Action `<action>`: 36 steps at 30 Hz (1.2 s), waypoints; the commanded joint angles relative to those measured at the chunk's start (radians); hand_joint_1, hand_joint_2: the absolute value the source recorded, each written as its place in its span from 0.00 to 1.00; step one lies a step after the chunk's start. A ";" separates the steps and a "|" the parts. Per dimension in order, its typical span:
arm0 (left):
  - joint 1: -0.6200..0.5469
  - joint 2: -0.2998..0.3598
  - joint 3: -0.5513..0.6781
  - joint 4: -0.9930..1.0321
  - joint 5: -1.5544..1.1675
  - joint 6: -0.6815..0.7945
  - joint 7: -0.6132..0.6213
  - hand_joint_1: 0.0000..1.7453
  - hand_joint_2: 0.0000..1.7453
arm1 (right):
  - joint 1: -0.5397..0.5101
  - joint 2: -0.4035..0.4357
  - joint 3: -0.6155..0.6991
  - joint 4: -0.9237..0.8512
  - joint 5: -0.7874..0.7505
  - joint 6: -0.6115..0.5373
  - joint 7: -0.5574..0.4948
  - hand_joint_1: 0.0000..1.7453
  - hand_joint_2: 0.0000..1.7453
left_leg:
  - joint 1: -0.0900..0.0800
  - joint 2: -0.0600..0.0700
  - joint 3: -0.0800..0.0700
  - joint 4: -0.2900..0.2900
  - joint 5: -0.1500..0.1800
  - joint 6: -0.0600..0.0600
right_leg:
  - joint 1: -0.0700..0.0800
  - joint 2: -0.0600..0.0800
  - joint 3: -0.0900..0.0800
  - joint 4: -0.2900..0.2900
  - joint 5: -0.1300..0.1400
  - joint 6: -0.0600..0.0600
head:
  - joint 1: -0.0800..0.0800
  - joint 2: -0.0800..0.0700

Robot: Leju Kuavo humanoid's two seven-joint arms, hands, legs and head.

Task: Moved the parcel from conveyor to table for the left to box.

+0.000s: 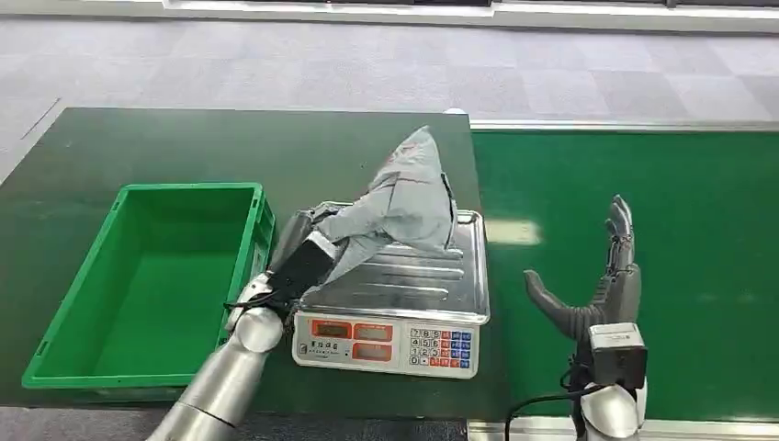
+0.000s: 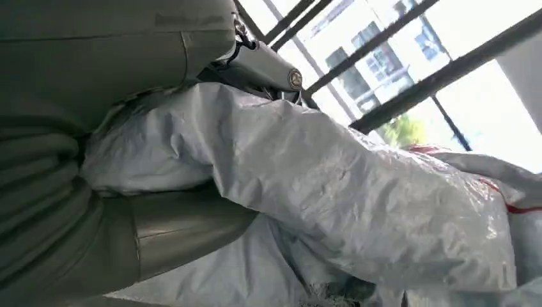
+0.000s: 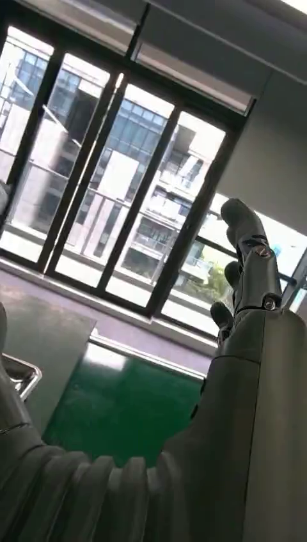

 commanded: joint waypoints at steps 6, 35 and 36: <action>0.289 0.105 0.318 -0.482 0.025 0.110 -0.002 1.00 1.00 | 0.126 0.033 -0.141 -0.103 0.000 -0.002 0.001 0.00 1.00 | 0.000 0.003 0.002 -0.001 -0.002 -0.001 | 0.000 0.003 0.000 -0.001 -0.001 -0.002 | 0.000 0.000; 0.502 0.014 0.512 -0.607 0.144 0.202 -0.100 0.00 1.00 | 0.130 0.035 -0.141 -0.070 0.020 0.019 0.018 0.00 1.00 | 0.001 0.002 0.005 -0.003 -0.003 -0.001 | 0.001 0.001 0.005 -0.004 -0.003 -0.002 | 0.000 0.000; 0.506 0.013 0.509 -0.619 0.175 0.185 -0.129 0.00 1.00 | 0.129 0.035 -0.140 -0.069 0.018 0.020 0.018 0.00 1.00 | 0.001 0.001 0.003 -0.002 -0.003 -0.001 | 0.001 0.001 0.003 -0.002 -0.003 -0.002 | 0.000 0.000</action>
